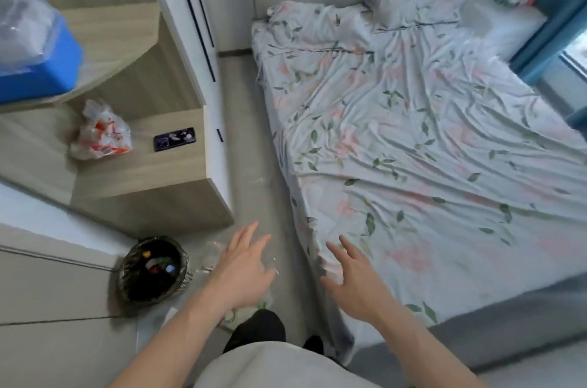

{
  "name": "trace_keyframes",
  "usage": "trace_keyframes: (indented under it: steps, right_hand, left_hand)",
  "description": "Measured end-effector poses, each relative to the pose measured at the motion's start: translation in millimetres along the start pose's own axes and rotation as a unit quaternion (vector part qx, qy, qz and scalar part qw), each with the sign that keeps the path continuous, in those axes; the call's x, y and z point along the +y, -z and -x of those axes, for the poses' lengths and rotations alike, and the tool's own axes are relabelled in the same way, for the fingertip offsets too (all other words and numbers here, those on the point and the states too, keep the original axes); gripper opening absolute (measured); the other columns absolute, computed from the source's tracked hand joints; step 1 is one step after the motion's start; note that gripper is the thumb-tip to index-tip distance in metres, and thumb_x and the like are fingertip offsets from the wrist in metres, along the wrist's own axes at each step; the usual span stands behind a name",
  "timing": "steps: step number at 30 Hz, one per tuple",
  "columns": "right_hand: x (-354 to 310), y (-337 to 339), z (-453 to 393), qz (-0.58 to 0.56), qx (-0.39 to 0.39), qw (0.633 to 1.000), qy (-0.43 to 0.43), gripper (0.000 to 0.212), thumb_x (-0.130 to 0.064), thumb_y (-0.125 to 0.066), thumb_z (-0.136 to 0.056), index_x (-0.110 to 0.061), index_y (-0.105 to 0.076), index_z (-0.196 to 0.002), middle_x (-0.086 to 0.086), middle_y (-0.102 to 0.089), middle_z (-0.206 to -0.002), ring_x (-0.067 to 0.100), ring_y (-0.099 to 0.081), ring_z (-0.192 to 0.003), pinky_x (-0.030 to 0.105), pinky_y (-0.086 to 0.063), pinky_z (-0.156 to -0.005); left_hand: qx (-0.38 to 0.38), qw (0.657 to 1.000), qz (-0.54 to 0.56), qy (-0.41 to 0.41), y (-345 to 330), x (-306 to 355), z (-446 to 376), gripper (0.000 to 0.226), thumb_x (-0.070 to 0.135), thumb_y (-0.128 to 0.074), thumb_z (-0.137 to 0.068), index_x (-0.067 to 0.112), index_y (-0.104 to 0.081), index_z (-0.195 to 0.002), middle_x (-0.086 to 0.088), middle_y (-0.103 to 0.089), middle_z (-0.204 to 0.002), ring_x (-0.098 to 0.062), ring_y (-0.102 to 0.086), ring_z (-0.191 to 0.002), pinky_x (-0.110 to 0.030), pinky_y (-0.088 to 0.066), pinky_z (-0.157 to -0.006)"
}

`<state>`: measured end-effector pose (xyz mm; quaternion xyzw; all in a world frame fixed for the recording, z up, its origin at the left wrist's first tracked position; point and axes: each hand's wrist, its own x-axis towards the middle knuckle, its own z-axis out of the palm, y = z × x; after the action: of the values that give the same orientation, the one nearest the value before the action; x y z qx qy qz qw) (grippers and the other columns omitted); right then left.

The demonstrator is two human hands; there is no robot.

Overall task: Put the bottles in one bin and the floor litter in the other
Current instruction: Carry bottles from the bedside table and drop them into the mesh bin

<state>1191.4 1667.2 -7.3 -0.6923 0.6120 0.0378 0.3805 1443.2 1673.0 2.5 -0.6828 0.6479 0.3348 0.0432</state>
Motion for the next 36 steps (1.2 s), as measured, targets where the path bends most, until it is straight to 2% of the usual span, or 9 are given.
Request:
trace_keyframes:
  steps: [9,14,22,29,36]
  right_hand:
    - [69,53,66,-0.065,0.087,0.988,-0.106,0.071,-0.051,-0.050,-0.099,-0.038,-0.015,-0.160,-0.011,0.004,-0.169,0.019,-0.004,-0.157,0.039,-0.019,-0.125]
    - [93,71,100,-0.085,0.133,0.974,-0.163,0.073,-0.051,-0.050,-0.099,-0.037,-0.014,-0.160,-0.009,0.005,-0.170,0.018,-0.002,-0.157,0.038,-0.016,-0.126]
    - [140,98,150,-0.123,0.176,0.946,-0.242,0.076,-0.051,-0.053,-0.097,-0.037,-0.014,-0.160,-0.009,0.005,-0.170,0.019,-0.003,-0.157,0.041,-0.015,-0.127]
    - [198,149,148,-0.148,0.192,0.943,-0.227,0.073,-0.052,-0.053,-0.097,-0.040,-0.016,-0.159,-0.015,0.007,-0.169,0.014,0.002,-0.157,0.040,-0.014,-0.127]
    - [323,254,109,-0.124,0.185,0.960,-0.169,0.072,-0.051,-0.052,-0.098,-0.039,-0.016,-0.159,-0.015,0.007,-0.168,0.014,0.001,-0.156,0.039,-0.015,-0.126]
  left_hand:
    - [-0.056,0.980,-0.100,-0.160,31,107,-33,0.073,0.050,-0.048,-0.100,0.036,-0.012,-0.161,0.013,0.013,-0.169,-0.015,0.015,-0.155,-0.039,-0.006,-0.126]
    - [-0.061,0.955,-0.141,-0.254,24,161,-56,0.074,0.051,-0.049,-0.099,0.036,-0.012,-0.161,0.012,0.015,-0.168,-0.018,0.014,-0.156,-0.041,-0.006,-0.128]
    - [-0.079,0.913,-0.175,-0.359,11,249,-74,0.073,0.053,-0.049,-0.099,0.038,-0.012,-0.160,0.012,0.016,-0.168,-0.017,0.017,-0.155,-0.041,-0.004,-0.128]
    - [-0.076,0.905,-0.192,-0.372,4,325,-99,0.071,0.051,-0.047,-0.100,0.041,-0.010,-0.159,0.015,0.020,-0.166,-0.017,0.020,-0.155,-0.040,-0.003,-0.127]
    - [-0.025,0.925,-0.183,-0.332,-24,437,-150,0.071,0.053,-0.048,-0.098,0.043,-0.012,-0.158,0.017,0.017,-0.167,-0.016,0.017,-0.155,-0.040,-0.005,-0.127]
